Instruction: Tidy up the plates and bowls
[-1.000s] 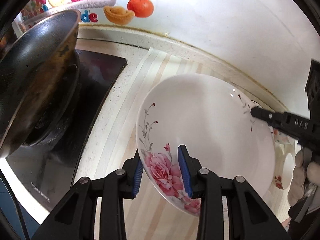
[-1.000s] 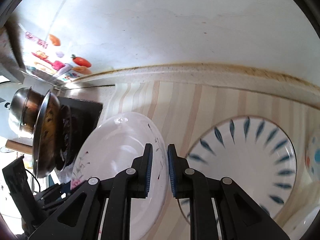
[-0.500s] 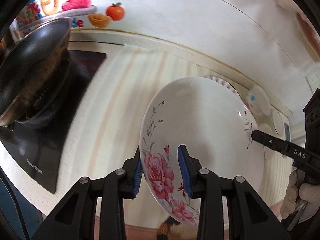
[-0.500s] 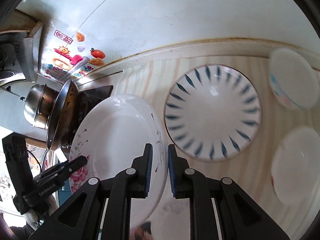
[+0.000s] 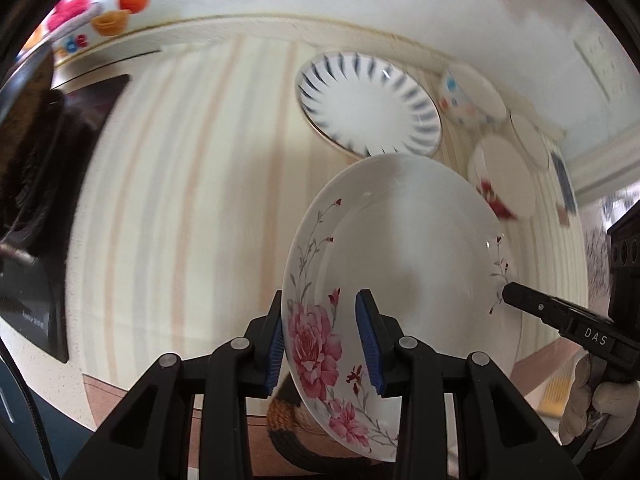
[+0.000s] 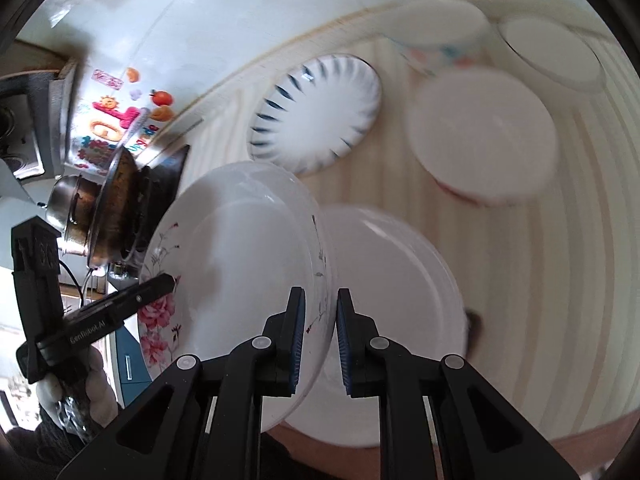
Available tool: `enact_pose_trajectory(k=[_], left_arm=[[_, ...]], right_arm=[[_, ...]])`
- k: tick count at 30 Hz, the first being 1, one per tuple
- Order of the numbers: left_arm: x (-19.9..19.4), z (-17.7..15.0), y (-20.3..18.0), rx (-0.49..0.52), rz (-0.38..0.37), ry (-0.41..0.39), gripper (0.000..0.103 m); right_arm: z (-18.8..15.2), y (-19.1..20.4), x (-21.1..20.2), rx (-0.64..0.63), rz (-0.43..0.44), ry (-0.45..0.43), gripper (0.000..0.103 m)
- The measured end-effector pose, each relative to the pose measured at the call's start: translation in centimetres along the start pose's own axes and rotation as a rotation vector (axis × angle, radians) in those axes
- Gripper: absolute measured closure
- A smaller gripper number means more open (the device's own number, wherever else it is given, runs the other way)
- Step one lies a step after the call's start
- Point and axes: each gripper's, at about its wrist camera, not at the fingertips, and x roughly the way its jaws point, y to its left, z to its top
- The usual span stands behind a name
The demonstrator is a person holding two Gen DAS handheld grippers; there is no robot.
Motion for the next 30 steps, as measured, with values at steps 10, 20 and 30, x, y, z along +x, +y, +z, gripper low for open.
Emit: enact_pose_trajectory(k=[10, 20, 30], left_arm=[[3.8, -0.8, -3.0, 0.070, 0.007, 0.105, 0.072], [4.8, -0.9, -3.7, 0.091, 0.052, 0.114, 0.072], [5.1, -1.5, -4.5, 0.108, 0.085, 0.097, 0.072]], right_arm=[[-2.9, -5.8, 0.6, 0.103, -0.036, 0.007, 0.086], [-2.9, -6.9, 0.7, 0.112, -0.040, 0.022, 0.086], [-3.0, -6.6, 0.9, 0.100, -0.054, 0.043, 0.086]])
